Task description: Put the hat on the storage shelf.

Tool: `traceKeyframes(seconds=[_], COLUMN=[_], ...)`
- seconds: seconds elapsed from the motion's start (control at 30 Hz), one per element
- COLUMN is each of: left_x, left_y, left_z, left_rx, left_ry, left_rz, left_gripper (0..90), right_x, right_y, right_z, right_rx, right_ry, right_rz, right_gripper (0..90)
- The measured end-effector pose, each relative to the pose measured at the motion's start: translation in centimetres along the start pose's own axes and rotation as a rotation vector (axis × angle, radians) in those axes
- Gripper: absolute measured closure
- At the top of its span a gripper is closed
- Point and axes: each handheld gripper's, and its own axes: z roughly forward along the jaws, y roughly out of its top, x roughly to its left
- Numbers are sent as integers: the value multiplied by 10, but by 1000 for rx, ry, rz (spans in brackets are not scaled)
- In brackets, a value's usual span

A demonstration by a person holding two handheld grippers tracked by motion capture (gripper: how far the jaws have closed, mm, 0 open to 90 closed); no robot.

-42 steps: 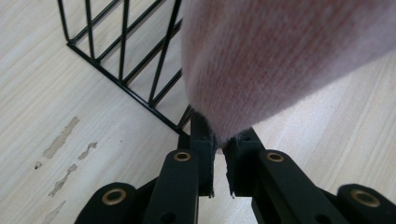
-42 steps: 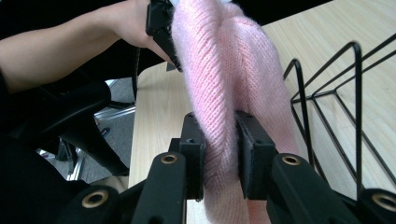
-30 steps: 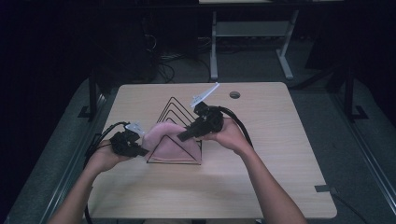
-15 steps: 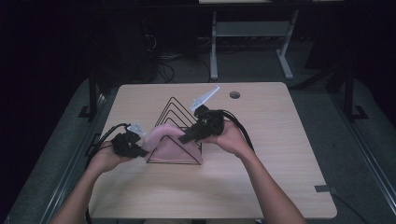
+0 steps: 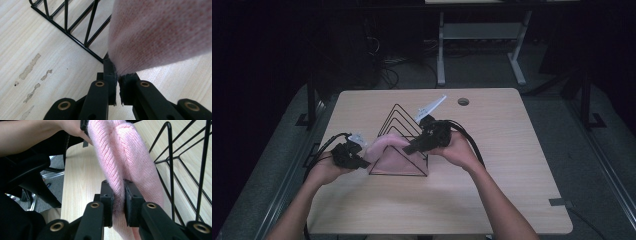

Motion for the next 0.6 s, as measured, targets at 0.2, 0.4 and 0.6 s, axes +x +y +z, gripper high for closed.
traceKeyframes(seconds=[0.2,0.4,0.6], left_x=[-1,0,1], left_y=[-1,-3,-4], left_z=[-4,-11,-12], left_rx=[6,-24,-31], left_ry=[-15,-24,-33], left_rz=[-8,-32,-47], left_gripper=[798,748,704], right_x=[0,-2,-2], right_y=[-7,-14,-17], right_z=[-3,-8,-12], right_rx=[-17,-29,-24], right_ry=[5,19,5], right_rz=[10,29,27], right_gripper=[692,642,628])
